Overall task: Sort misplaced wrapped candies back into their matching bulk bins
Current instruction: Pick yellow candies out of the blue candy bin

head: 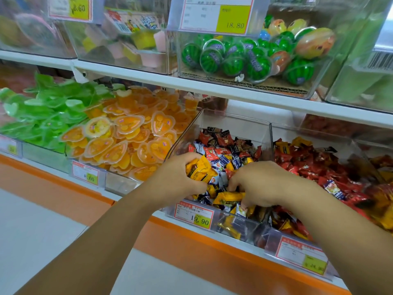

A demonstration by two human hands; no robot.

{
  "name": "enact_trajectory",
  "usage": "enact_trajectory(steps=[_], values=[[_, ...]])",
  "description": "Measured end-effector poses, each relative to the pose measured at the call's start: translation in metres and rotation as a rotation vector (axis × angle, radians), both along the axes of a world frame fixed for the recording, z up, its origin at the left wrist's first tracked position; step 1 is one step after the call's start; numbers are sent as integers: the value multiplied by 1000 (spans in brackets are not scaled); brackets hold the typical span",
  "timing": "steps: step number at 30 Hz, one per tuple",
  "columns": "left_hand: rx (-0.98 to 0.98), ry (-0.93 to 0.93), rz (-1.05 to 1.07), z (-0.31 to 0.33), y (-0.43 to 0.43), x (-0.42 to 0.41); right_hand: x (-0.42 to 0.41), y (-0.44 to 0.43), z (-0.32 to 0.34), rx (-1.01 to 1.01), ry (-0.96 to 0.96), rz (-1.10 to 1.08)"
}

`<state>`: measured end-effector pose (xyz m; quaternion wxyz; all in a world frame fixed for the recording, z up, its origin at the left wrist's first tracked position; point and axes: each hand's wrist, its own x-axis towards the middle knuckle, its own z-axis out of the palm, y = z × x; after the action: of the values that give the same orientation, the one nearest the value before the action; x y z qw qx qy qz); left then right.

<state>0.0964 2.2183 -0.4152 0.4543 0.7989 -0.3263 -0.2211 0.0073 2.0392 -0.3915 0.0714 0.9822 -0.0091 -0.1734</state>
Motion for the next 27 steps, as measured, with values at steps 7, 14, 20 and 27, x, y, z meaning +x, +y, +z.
enact_trajectory(steps=[7, 14, 20, 27], values=[[67, -44, 60, -5, 0, 3, -1, -14, 9, 484, -147, -77], [-17, 78, 117, 2, -11, -14, -3, -18, 7, 590, -328, -121], [-119, 180, 179, 10, -7, -7, -4, -20, 13, 654, -360, -141], [4, -64, 198, 18, 17, 3, 2, -7, 5, 615, -261, -87]])
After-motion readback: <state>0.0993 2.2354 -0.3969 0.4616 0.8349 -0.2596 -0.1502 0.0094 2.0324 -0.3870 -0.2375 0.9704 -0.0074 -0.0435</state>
